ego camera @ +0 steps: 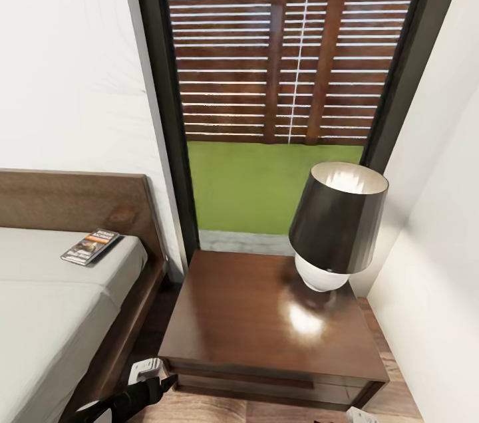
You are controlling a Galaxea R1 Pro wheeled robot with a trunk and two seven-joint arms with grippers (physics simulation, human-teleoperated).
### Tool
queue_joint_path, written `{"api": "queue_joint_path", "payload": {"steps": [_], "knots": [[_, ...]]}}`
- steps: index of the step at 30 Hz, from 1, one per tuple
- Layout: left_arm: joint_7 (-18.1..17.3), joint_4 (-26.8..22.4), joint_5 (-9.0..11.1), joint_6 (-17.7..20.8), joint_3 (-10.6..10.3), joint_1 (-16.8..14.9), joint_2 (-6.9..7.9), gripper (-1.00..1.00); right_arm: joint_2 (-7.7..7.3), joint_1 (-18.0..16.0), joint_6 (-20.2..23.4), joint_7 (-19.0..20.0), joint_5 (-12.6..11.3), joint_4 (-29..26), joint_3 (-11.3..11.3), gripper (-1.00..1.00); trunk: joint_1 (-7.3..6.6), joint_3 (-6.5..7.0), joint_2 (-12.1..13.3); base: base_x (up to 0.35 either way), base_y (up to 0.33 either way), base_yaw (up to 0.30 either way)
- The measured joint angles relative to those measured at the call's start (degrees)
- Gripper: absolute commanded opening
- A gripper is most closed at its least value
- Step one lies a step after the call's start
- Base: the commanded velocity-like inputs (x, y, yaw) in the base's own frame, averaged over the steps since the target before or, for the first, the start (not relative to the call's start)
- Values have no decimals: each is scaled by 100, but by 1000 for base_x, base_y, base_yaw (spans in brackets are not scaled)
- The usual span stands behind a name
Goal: In the bedroom, move the book from the bed onto either nightstand, and place the two sandals side by side next to the bed.
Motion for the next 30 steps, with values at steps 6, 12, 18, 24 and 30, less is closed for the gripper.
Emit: {"api": "queue_joint_path", "payload": {"steps": [6,12,18,24,30], "knots": [[-1,0,0,1,0,0,0,100,-1,0,0,1,-2,0,0,100,0,0,0,1,0,0],[7,0,0,-2,0,0,0,100,-2,0,0,16,-7,0,-1,100,0,0,0,0,0,0],[8,0,1,0,1,0,0,100,-5,0,0,39,-1,0,-1,100,-21,17,39,0,0,0],[8,0,1,1,1,0,0,100,-3,0,0,32,-8,0,-1,100,-153,125,279,0,0,0],[8,0,1,1,1,0,0,100,-2,0,0,5,-8,0,-1,100,-197,161,360,0,0,0]]}}
